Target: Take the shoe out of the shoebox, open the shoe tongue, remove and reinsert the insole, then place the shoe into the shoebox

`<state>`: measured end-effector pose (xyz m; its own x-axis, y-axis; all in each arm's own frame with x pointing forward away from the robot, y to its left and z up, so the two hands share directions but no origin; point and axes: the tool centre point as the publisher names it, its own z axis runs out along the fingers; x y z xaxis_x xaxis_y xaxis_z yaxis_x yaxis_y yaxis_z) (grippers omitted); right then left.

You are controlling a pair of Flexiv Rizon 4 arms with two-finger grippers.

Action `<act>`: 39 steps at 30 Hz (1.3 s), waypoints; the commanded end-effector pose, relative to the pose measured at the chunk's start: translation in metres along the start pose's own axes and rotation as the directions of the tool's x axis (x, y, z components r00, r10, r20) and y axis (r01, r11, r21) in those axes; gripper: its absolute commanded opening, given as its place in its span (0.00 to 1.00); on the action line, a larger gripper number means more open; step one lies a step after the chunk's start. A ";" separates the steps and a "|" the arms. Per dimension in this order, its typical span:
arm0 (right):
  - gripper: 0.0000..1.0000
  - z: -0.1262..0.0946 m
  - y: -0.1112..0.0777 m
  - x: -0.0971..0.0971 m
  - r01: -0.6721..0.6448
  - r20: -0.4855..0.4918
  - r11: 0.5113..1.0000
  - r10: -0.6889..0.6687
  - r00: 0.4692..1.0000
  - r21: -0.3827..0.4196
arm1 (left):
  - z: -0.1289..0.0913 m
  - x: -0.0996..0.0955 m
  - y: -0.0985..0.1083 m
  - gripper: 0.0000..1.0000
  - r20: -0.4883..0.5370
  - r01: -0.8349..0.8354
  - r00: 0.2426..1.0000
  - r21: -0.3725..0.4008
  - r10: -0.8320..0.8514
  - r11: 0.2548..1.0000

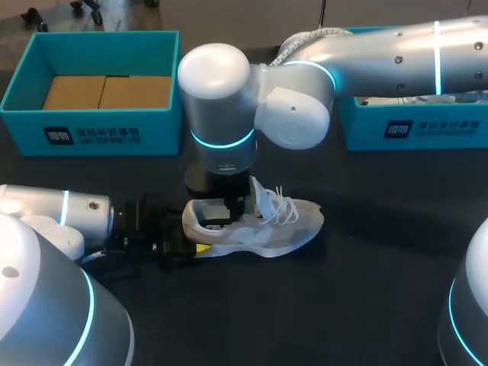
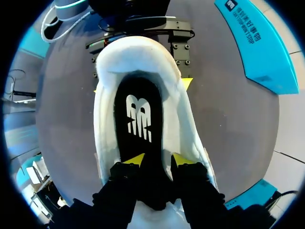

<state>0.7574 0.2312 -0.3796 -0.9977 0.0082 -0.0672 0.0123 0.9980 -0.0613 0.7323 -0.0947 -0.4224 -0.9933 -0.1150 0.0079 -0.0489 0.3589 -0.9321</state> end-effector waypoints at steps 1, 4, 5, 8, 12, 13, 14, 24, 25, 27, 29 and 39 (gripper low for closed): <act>0.33 0.010 0.005 -0.003 0.002 -0.011 1.000 -0.002 1.000 -0.010 | 0.001 0.001 0.003 0.00 -0.001 -0.001 1.000 -0.004 0.001 1.000; 0.32 0.013 0.007 -0.004 0.014 -0.019 1.000 -0.014 1.000 -0.019 | 0.001 0.001 0.003 0.00 -0.001 -0.001 1.000 -0.004 0.001 1.000; 0.32 0.014 0.008 -0.004 0.022 -0.026 1.000 -0.022 0.999 -0.019 | 0.001 0.001 0.003 0.00 -0.001 -0.001 1.000 -0.004 0.001 1.000; 0.31 0.018 0.011 -0.004 0.042 -0.041 0.999 -0.043 0.998 -0.022 | 0.001 0.001 0.003 0.00 -0.001 -0.001 1.000 -0.004 0.001 1.000; 0.30 0.026 0.016 -0.001 0.053 -0.070 0.998 -0.056 0.996 -0.041 | 0.001 0.001 0.003 0.00 -0.001 -0.001 1.000 -0.004 0.001 1.000; 0.30 0.027 0.017 0.000 0.057 -0.077 0.998 -0.060 0.995 -0.042 | 0.001 0.001 0.003 0.00 -0.001 -0.001 1.000 -0.004 0.001 1.000; 0.29 0.029 0.018 0.001 0.060 -0.086 0.997 -0.063 0.994 -0.042 | 0.001 0.001 0.003 0.00 -0.001 -0.001 1.000 -0.004 0.001 1.000; 0.00 0.053 0.022 0.017 0.054 -0.166 0.997 -0.061 0.984 -0.047 | 0.001 0.001 0.003 0.00 -0.001 -0.001 1.000 -0.004 0.001 1.000; 0.00 0.052 0.020 0.018 0.051 -0.168 0.998 -0.058 0.984 -0.046 | 0.001 0.001 0.003 0.00 -0.001 -0.001 1.000 -0.004 0.001 1.000; 0.00 0.049 0.017 0.020 0.044 -0.166 0.998 -0.051 0.985 -0.044 | 0.001 0.001 0.003 0.00 -0.001 -0.001 1.000 -0.004 0.001 1.000; 0.00 0.043 0.011 0.021 0.038 -0.167 0.999 -0.043 0.985 -0.035 | 0.001 0.001 0.003 0.00 -0.001 -0.001 1.000 -0.004 0.001 1.000; 0.00 -0.014 -0.010 0.005 0.067 -0.103 0.998 -0.066 0.993 0.005 | 0.001 0.001 0.003 0.00 -0.001 -0.001 1.000 -0.004 0.001 1.000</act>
<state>0.7535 0.2331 -0.3925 -0.9970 -0.0454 0.0619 -0.0498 0.9962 -0.0711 0.7322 -0.0951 -0.4222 -0.9934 -0.1144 0.0076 -0.0484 0.3585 -0.9323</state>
